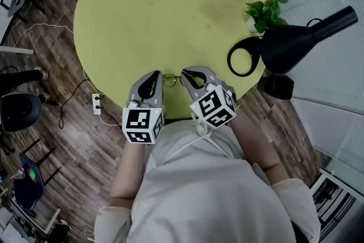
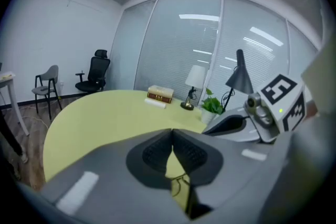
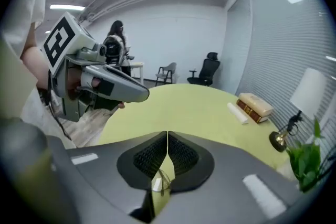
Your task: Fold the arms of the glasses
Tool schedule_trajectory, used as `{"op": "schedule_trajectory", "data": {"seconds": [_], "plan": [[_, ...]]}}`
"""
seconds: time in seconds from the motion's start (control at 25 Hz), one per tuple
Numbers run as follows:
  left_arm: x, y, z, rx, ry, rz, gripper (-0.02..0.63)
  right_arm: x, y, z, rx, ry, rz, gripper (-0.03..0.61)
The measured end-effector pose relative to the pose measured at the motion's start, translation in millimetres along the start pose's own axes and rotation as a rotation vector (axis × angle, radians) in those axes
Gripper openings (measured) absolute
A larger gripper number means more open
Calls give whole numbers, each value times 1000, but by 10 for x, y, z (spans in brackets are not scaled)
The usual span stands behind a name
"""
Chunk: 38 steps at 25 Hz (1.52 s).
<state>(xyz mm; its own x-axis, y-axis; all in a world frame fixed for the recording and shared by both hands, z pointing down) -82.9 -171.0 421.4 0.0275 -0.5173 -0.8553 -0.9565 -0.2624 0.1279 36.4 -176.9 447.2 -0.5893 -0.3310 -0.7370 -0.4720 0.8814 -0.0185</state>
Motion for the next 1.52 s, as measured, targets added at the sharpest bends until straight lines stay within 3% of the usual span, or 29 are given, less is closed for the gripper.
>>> {"op": "schedule_trajectory", "data": {"seconds": [0.16, 0.28, 0.48, 0.76, 1.52], "plan": [[368, -17, 199, -46, -91, -58, 6, 147, -13, 315, -122, -174, -227, 0], [527, -57, 350, -41, -102, -82, 6, 213, 15, 577, -216, -279, -316, 0], [632, -171, 611, -76, -153, -117, 6, 278, 163, 913, -359, -364, -332, 0], [538, -222, 756, -70, -165, -170, 6, 283, 353, 1082, -487, -382, -274, -2], [376, -126, 1012, -45, -160, -160, 6, 213, 639, 1078, -473, -347, -309, -2]]}}
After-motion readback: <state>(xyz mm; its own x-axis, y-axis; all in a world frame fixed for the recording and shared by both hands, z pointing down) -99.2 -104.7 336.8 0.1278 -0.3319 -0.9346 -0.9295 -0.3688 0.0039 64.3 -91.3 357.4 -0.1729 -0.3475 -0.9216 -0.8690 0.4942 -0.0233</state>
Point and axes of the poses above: the fingertips, and each gripper's own axes: z backward along the fingers, y to its left, x out of its top, the point moved 5 cm from there along z, backward along the fingers, and after that the axes turned 10 degrees about x, right-handed, at the moved point
